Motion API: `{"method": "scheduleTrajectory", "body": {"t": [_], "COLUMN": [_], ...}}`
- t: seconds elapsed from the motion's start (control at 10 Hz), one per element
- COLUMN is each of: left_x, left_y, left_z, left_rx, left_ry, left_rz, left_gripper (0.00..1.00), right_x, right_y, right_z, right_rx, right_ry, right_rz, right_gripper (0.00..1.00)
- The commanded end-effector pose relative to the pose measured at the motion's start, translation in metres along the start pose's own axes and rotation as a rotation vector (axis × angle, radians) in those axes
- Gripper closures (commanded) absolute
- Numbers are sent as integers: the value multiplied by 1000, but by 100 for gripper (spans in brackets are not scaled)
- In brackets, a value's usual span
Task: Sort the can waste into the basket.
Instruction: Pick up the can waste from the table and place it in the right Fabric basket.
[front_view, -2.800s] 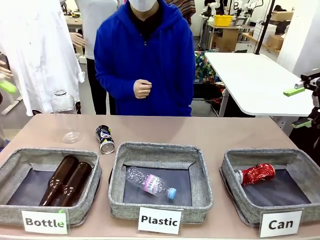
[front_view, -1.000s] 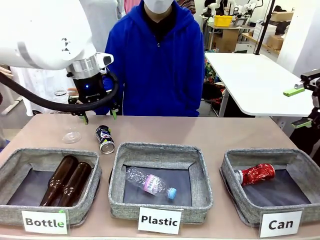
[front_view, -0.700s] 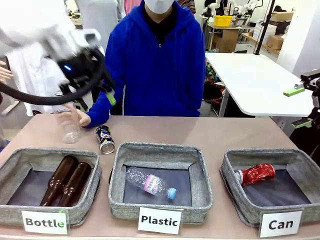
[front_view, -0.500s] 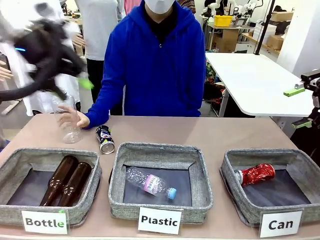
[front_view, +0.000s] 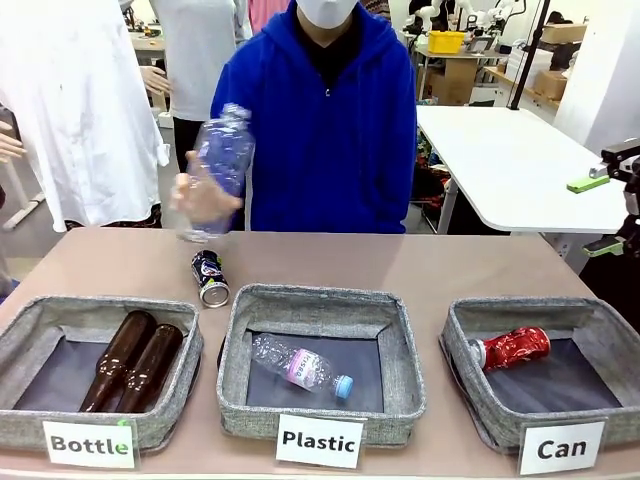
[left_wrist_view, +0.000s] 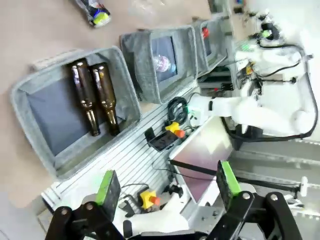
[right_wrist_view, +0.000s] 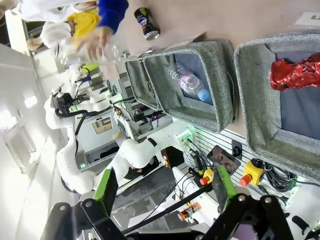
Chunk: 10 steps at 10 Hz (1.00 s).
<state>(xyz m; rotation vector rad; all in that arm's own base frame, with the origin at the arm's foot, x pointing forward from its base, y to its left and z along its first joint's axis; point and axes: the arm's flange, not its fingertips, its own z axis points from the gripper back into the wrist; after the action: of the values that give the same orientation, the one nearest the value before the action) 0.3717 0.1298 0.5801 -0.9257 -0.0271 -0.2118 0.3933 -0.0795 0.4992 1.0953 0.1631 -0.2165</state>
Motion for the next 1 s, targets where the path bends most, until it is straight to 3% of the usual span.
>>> {"method": "scheduleTrajectory", "body": {"t": [0.0,0.2,0.5,0.7,0.9], "left_x": [35,54,109,145,180], "left_y": [24,19,-32,-55,-59], "left_z": [12,-9,-78,-138,-187], "left_rx": [-124,-84,120,271,331], "left_ry": [6,-26,20,85,214], "left_rz": [55,146,176,208,203], "left_gripper": [0,0,0,0,0], "right_x": [-1,-1,-1,-1,-1], "right_y": [0,0,0,0,0], "right_z": [2,2,2,2,2], "right_rx": [-2,-2,-2,-2,-2], "right_ry": [7,7,7,7,7], "right_rz": [16,16,16,16,16], "right_gripper": [0,0,0,0,0]}}
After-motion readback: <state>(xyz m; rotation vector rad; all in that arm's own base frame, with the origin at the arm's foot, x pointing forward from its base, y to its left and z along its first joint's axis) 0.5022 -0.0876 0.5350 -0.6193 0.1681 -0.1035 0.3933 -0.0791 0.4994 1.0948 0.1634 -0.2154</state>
